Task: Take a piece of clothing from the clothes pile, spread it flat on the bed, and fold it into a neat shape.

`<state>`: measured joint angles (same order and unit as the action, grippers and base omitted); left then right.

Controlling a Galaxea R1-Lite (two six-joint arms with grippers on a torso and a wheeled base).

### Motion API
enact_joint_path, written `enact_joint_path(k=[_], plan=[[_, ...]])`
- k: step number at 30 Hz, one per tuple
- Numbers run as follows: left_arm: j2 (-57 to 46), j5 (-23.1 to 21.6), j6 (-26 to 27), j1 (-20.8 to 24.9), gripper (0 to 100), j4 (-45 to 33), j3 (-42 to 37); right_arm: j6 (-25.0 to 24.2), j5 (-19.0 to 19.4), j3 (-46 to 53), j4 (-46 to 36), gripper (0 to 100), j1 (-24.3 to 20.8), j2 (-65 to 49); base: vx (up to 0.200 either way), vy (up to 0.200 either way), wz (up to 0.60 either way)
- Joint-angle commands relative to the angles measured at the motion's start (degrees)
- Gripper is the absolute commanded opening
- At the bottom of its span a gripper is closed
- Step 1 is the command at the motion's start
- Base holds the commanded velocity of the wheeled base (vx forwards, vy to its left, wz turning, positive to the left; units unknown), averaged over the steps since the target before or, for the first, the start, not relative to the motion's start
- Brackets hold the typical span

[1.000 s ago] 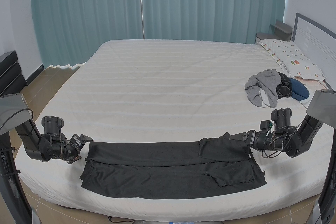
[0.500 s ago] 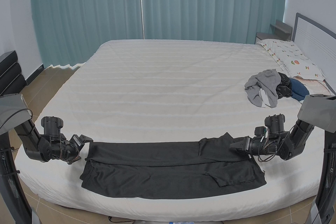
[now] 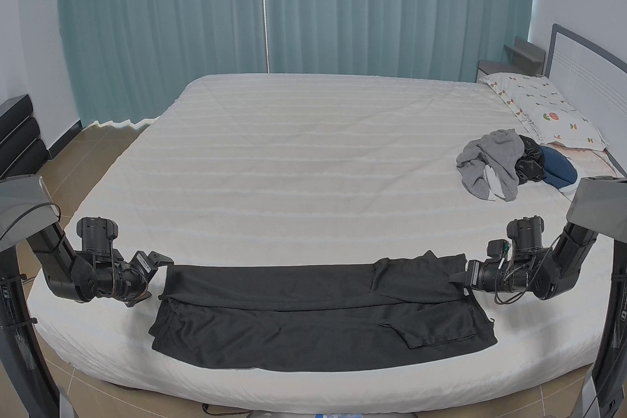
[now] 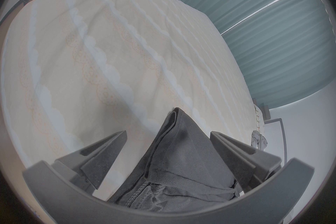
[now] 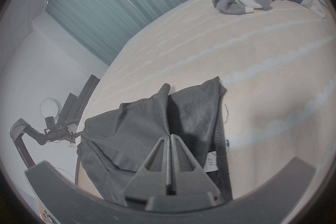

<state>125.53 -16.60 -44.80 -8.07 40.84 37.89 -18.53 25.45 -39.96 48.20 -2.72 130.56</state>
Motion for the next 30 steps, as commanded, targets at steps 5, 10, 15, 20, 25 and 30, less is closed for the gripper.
enact_joint_path(k=[5,10,15,20,25,30], plan=[[0.0,0.0,0.0,0.0,100,0.0,0.0,0.4,0.0,1.5,0.1,0,0.6,-2.1,0.000,0.000,0.00],[0.0,0.0,0.0,0.0,100,0.0,0.0,1.5,0.1,3.0,0.0,0,1.4,-3.6,0.000,0.000,0.00],[0.1,0.0,0.0,0.0,100,0.0,0.0,3.0,0.1,4.6,0.0,0,1.6,-3.6,0.000,0.000,0.00],[0.0,0.0,0.0,0.0,100,0.0,0.0,4.6,0.2,5.6,0.0,0,2.3,-3.4,0.000,0.000,0.00],[0.0,0.0,-0.1,0.0,100,0.0,0.0,4.8,0.1,6.1,-0.1,0,2.4,-3.2,0.000,0.000,0.00],[0.0,0.1,0.0,0.0,100,0.0,0.0,4.8,0.1,6.1,0.1,100,2.4,-3.2,0.000,0.000,0.00]])
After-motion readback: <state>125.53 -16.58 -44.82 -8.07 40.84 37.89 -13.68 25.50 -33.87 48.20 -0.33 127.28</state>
